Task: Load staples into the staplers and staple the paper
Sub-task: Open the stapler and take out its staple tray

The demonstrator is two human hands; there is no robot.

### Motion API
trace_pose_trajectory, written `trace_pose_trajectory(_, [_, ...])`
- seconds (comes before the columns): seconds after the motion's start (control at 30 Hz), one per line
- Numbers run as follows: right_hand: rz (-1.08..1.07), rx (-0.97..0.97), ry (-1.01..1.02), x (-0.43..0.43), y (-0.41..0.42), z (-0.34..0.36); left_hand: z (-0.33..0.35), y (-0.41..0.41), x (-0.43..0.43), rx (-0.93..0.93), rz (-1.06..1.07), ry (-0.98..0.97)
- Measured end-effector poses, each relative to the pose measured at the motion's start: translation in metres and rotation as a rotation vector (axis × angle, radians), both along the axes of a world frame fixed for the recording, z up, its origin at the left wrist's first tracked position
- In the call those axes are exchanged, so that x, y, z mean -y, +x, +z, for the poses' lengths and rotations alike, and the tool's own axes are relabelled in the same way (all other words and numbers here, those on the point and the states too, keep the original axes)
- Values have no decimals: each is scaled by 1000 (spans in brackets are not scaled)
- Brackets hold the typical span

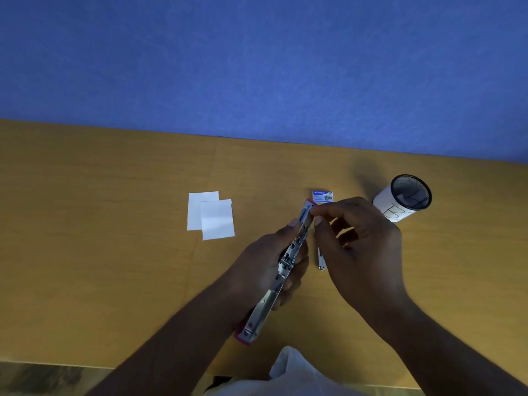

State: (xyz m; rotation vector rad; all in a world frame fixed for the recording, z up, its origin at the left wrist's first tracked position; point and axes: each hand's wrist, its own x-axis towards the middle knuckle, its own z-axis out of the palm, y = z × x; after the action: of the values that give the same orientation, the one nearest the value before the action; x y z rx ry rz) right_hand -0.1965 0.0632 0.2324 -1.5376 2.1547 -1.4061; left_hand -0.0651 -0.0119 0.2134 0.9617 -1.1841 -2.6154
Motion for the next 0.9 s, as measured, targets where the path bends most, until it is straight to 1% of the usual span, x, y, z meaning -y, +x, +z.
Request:
trace_pose_trajectory(0.17, [27, 102, 24, -2, 15, 1, 3, -3, 3, 34, 40, -63])
trace_pose_trajectory(0.27, [11, 138, 44, -2, 17, 1, 3, -4, 6, 64, 18, -72])
trace_pose_trajectory(0.4, [3, 248, 69, -3, 18, 0, -2, -4, 2, 84, 30, -103])
trace_pose_trajectory(0.57, [22, 219, 78, -6, 19, 3, 2, -3, -2, 130, 17, -128])
trace_pose_trajectory(0.63, [25, 202, 94, -7, 19, 4, 1, -4, -2, 129, 40, -118])
trace_pose_trajectory(0.8, [33, 272, 110, -8, 18, 5, -1, -4, 0, 129, 85, -66])
trace_pose_trajectory(0.9, [65, 312, 89, -8, 18, 6, -9, -4, 0, 93, 118, -23])
